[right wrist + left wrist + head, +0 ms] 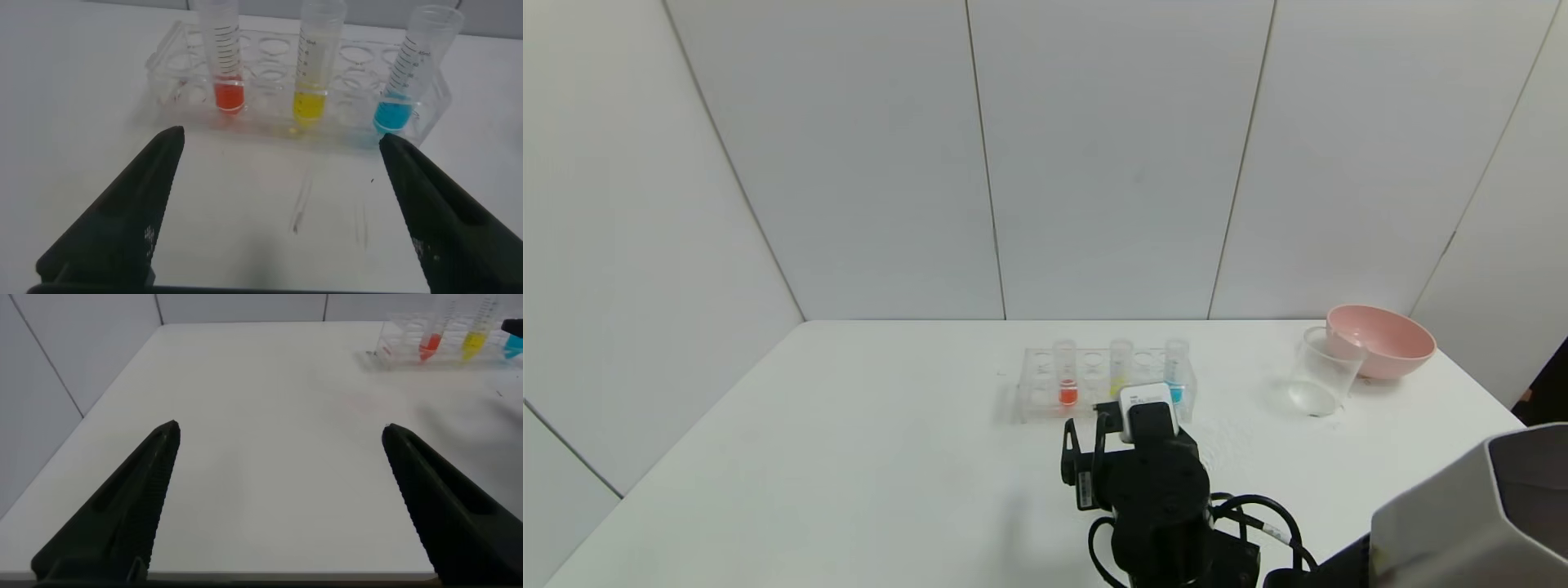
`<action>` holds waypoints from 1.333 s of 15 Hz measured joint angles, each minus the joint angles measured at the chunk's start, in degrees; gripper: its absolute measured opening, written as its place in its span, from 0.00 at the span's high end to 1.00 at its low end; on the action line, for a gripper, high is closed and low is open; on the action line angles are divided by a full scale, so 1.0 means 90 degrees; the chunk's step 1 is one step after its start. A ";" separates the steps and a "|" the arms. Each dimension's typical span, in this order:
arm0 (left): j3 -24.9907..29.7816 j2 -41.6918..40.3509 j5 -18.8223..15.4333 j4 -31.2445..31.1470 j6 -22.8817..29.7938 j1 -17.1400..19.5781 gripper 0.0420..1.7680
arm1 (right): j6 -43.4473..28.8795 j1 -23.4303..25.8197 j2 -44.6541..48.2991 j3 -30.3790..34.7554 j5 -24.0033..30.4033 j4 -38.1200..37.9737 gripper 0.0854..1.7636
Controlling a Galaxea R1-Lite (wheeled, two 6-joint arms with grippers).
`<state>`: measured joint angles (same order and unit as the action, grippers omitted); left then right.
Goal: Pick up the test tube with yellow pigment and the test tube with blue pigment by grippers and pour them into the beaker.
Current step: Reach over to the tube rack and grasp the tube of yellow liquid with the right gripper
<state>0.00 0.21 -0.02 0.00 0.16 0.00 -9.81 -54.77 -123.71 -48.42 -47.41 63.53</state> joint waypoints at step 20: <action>0.0000 0.0000 0.0003 0.0000 0.0000 -0.0003 0.00 | 0.0301 0.1138 -0.0964 -0.1563 0.0794 -0.0019 0.03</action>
<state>0.00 0.21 0.00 0.00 0.16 -0.02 -7.11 -44.53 -132.39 -62.49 -40.27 63.35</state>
